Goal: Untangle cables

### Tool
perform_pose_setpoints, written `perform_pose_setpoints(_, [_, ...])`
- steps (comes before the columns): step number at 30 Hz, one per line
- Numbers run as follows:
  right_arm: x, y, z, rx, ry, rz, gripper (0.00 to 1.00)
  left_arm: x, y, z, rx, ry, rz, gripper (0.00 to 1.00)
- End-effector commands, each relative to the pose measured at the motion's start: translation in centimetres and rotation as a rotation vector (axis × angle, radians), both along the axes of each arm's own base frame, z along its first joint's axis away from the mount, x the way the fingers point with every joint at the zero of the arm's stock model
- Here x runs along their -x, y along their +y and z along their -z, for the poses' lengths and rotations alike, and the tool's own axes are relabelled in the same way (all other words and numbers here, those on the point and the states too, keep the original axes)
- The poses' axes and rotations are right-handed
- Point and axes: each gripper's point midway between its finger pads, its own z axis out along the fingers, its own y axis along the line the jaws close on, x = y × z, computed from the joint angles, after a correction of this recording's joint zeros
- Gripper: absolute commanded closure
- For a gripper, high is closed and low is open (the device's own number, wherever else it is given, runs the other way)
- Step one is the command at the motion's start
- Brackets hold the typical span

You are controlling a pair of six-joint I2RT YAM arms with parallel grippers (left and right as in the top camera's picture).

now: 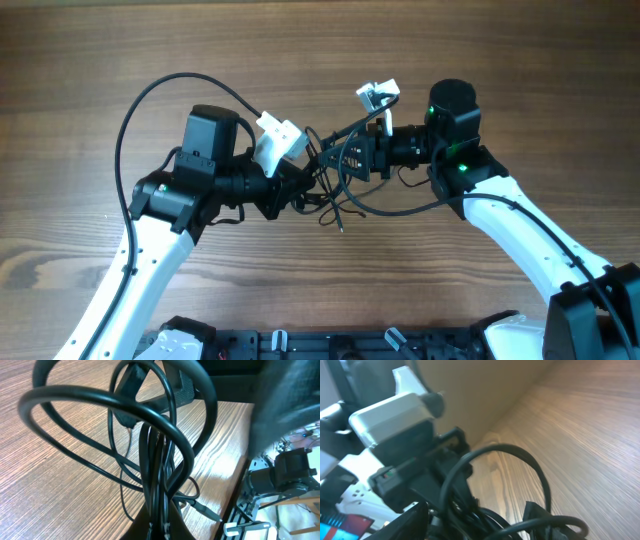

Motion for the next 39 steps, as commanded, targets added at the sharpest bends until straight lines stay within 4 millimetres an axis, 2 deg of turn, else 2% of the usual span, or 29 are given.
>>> perform_pose_setpoints(1, [-0.9, -0.6, 0.5, 0.014, -0.005, 0.028, 0.38, -0.5, 0.1, -0.2, -0.014, -0.02, -0.008, 0.96])
perform_pose_setpoints(8, [0.2, 0.2, 0.3, 0.003, 0.011, -0.021, 0.38, -0.3, -0.1, -0.3, -0.003, -0.017, 0.002, 0.96])
perform_pose_setpoints(13, [0.6, 1.8, 0.0, 0.004, -0.001, -0.013, 0.39, 0.0, -0.5, -0.6, 0.022, -0.007, 0.022, 0.96])
perform_pose_setpoints(16, [-0.5, 1.9, 0.3, 0.02, 0.076, 0.067, 0.5, 0.1, -0.5, -0.6, 0.028, -0.006, 0.027, 0.96])
perform_pose_setpoints(18, [-0.9, 1.9, 0.4, 0.025, 0.092, 0.092, 0.53, 0.3, -0.7, -0.8, 0.042, -0.002, 0.038, 0.96])
perform_pose_setpoints(22, [-0.8, 2.2, 0.4, 0.025, 0.088, 0.09, 0.52, 0.6, -1.1, -1.2, 0.069, 0.003, 0.059, 0.96])
perform_pose_setpoints(31, [0.3, 4.3, 0.2, 0.027, 0.057, 0.08, 0.53, 0.9, -1.3, -1.3, 0.082, 0.01, 0.073, 0.96])
perform_pose_setpoints(34, [-0.3, 4.2, 0.6, 0.041, 0.094, 0.124, 0.7, 1.4, -1.9, -1.3, 0.082, 0.012, 0.095, 0.96])
perform_pose_setpoints(36, [-1.4, 3.7, 1.5, 0.071, 0.132, 0.199, 0.81, 1.7, -2.2, -1.3, 0.085, 0.026, 0.098, 0.96])
perform_pose_setpoints(38, [-2.8, 3.0, 2.4, 0.105, 0.16, 0.291, 0.89, 2.2, -2.6, -1.4, 0.097, 0.039, 0.118, 0.96])
perform_pose_setpoints(39, [-3.6, 2.7, 2.7, 0.115, 0.158, 0.333, 0.9, 2.5, -2.7, -1.4, 0.102, 0.045, 0.128, 0.96])
